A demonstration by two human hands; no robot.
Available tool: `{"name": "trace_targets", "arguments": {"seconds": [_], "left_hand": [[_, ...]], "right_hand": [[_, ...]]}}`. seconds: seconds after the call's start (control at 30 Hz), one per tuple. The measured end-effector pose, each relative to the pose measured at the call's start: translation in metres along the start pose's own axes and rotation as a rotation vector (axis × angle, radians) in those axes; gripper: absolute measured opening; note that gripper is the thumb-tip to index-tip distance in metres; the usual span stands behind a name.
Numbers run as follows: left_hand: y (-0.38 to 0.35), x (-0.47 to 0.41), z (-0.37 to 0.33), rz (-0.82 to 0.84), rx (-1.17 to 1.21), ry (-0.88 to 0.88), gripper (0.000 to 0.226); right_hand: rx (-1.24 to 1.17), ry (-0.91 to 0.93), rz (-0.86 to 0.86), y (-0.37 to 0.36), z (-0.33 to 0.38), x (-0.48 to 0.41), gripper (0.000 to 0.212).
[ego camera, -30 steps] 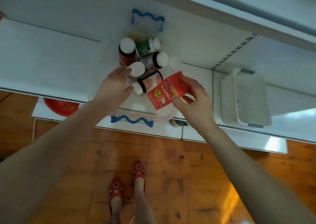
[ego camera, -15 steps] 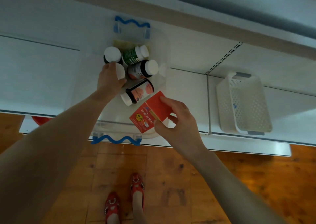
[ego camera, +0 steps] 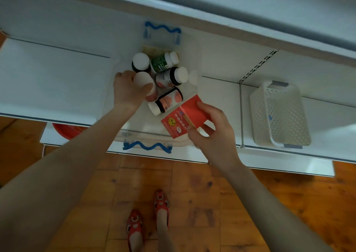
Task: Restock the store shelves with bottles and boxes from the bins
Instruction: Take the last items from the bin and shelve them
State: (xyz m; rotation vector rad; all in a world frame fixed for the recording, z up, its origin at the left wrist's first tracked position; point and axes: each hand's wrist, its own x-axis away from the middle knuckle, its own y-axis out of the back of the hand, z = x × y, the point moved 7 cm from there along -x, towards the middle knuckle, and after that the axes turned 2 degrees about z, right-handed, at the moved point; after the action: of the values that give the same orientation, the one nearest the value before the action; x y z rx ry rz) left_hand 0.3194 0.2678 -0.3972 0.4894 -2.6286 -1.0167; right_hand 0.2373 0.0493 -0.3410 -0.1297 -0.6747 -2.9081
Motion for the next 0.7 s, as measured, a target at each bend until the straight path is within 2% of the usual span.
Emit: {"name": "trace_targets", "arguments": {"seconds": [0.2, 0.33, 0.47, 0.6, 0.7], "left_hand": [[0.056, 0.051, -0.012, -0.063, 0.259, 0.014, 0.046], [0.092, 0.093, -0.015, -0.018, 0.362, 0.079, 0.043], [0.128, 0.134, -0.024, 0.058, 0.592, 0.156, 0.034], [0.165, 0.162, -0.053, 0.096, 0.715, 0.121, 0.022], [0.190, 0.175, -0.074, 0.083, 0.745, 0.082, 0.024]], "right_hand": [[-0.020, -0.015, -0.037, 0.006, 0.029, 0.030, 0.050], [-0.040, 0.000, -0.050, 0.011, 0.056, 0.062, 0.048], [-0.059, -0.011, -0.032, 0.025, 0.084, 0.098, 0.047], [-0.066, -0.001, -0.043, 0.046, 0.117, 0.127, 0.042], [-0.131, -0.005, -0.068, 0.063, 0.139, 0.139, 0.037]]}}
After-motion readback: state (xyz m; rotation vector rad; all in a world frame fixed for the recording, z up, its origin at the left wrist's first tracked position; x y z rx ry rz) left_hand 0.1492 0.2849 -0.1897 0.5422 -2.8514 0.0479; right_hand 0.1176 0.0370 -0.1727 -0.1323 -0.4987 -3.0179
